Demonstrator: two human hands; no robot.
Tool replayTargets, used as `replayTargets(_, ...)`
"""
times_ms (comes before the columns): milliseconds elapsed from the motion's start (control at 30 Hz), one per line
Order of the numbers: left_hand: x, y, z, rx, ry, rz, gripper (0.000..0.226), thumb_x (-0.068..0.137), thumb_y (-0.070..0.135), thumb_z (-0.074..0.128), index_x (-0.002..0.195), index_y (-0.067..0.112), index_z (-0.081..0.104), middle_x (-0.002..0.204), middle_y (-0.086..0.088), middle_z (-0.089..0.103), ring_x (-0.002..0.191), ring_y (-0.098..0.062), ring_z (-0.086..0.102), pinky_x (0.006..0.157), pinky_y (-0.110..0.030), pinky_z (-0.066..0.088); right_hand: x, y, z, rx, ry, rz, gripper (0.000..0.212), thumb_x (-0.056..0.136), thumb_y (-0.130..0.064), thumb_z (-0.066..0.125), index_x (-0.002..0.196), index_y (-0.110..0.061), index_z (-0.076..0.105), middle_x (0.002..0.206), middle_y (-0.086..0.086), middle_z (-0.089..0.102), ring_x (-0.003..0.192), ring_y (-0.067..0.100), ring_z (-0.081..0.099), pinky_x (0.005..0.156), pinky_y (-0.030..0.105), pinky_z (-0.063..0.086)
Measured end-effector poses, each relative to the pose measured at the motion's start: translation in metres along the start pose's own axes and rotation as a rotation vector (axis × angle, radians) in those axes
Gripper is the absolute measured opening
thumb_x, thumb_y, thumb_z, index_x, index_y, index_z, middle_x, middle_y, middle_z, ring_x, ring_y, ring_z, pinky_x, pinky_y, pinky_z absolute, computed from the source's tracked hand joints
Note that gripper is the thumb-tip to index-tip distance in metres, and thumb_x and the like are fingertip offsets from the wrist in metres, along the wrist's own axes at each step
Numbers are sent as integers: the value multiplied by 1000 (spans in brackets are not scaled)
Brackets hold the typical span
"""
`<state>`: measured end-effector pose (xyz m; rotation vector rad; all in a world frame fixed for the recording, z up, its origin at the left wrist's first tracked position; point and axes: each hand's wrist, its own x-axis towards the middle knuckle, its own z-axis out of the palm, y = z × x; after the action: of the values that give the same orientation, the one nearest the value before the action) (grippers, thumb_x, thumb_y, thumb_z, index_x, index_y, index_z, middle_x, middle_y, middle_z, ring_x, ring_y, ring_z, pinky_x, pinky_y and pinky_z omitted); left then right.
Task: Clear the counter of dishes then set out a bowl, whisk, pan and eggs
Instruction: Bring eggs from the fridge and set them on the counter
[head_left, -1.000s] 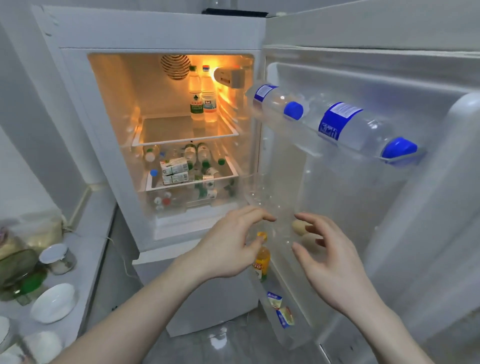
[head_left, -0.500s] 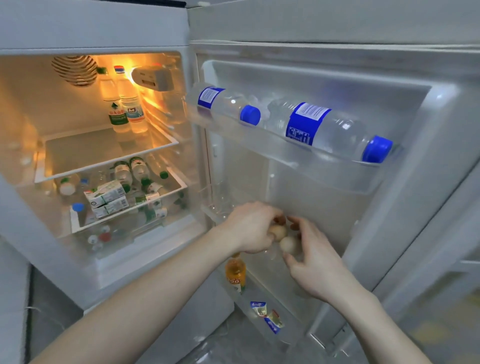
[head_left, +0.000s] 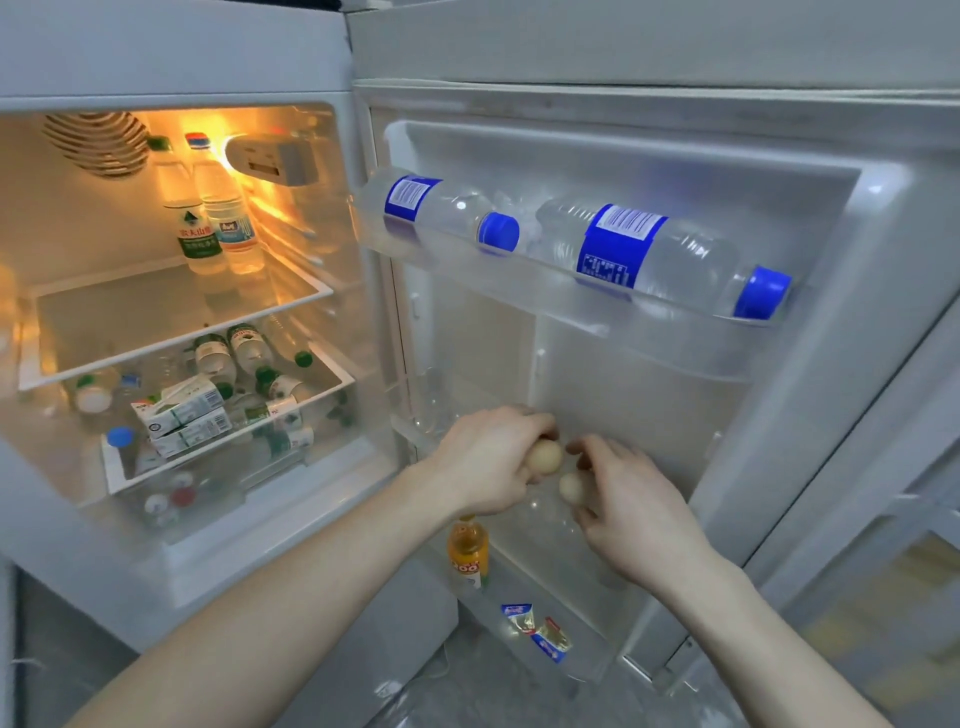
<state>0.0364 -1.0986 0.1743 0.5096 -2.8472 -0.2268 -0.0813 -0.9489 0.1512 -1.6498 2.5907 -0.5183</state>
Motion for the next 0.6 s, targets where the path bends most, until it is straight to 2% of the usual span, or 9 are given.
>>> replayTargets(100, -22, -12, -8, -112, 98, -61, 46, 85, 37, 74, 126, 38, 54, 119, 17, 63, 107, -16, 62, 81, -32, 49, 1, -2, 0, -10, 3, -10, 57, 81, -22, 71, 133, -26, 50, 124, -4, 58, 118, 22, 54, 94, 32, 46)
replayTargets(200, -47, -20, -15, -209, 156, -128, 46, 86, 39, 75, 127, 42, 55, 92, 39, 56, 84, -5, 56, 69, -25, 39, 2, -2, -2, -2, -14, -2, 52, 82, -23, 72, 131, -27, 53, 122, -4, 57, 114, 22, 58, 89, 32, 47)
replayTargets(267, -63, -23, -20, -259, 172, -167, 44, 86, 40, 76, 126, 43, 55, 88, 44, 54, 74, -3, 53, 65, -26, 39, 2, -2, -3, -21, -48, -2, 43, 83, -23, 71, 124, -28, 57, 119, -5, 57, 109, 23, 61, 85, 34, 49)
replayTargets(333, -78, -29, -23, -321, 198, -214, 44, 86, 40, 75, 125, 43, 55, 86, 24, 63, 73, -7, 56, 68, -34, 48, 3, -2, -4, -30, -92, -4, 36, 83, -23, 70, 117, -29, 59, 116, -6, 61, 107, 23, 61, 83, 34, 49)
replayTargets(400, -93, -32, -25, -401, 236, -277, 44, 87, 37, 76, 125, 44, 57, 76, 7, 61, 75, -13, 58, 71, -36, 51, 2, -2, -3, -6, -112, 10, 34, 81, -22, 70, 112, -32, 59, 112, -7, 66, 106, 23, 62, 81, 34, 49)
replayTargets(467, -110, -34, -25, -480, 272, -340, 45, 87, 34, 78, 126, 45, 58, 80, 6, 62, 78, -15, 59, 68, -30, 50, 1, -3, -4, 39, -70, 24, 35, 80, -21, 71, 111, -33, 61, 109, -7, 69, 105, 24, 64, 79, 33, 48)
replayTargets(533, -129, -36, -25, -543, 309, -394, 47, 86, 30, 79, 125, 47, 59, 94, 13, 65, 81, -15, 58, 67, -26, 49, 0, -10, -8, 108, 7, 12, 39, 80, -20, 74, 114, -34, 63, 110, -8, 70, 104, 22, 64, 78, 31, 46)
replayTargets(600, -145, -37, -25, -596, 334, -447, 46, 86, 29, 79, 124, 48, 60, 99, 11, 66, 73, -16, 58, 64, -32, 52, -2, -21, -14, 223, 70, -22, 42, 79, -20, 80, 115, -36, 64, 106, -14, 70, 95, 17, 67, 79, 30, 48)
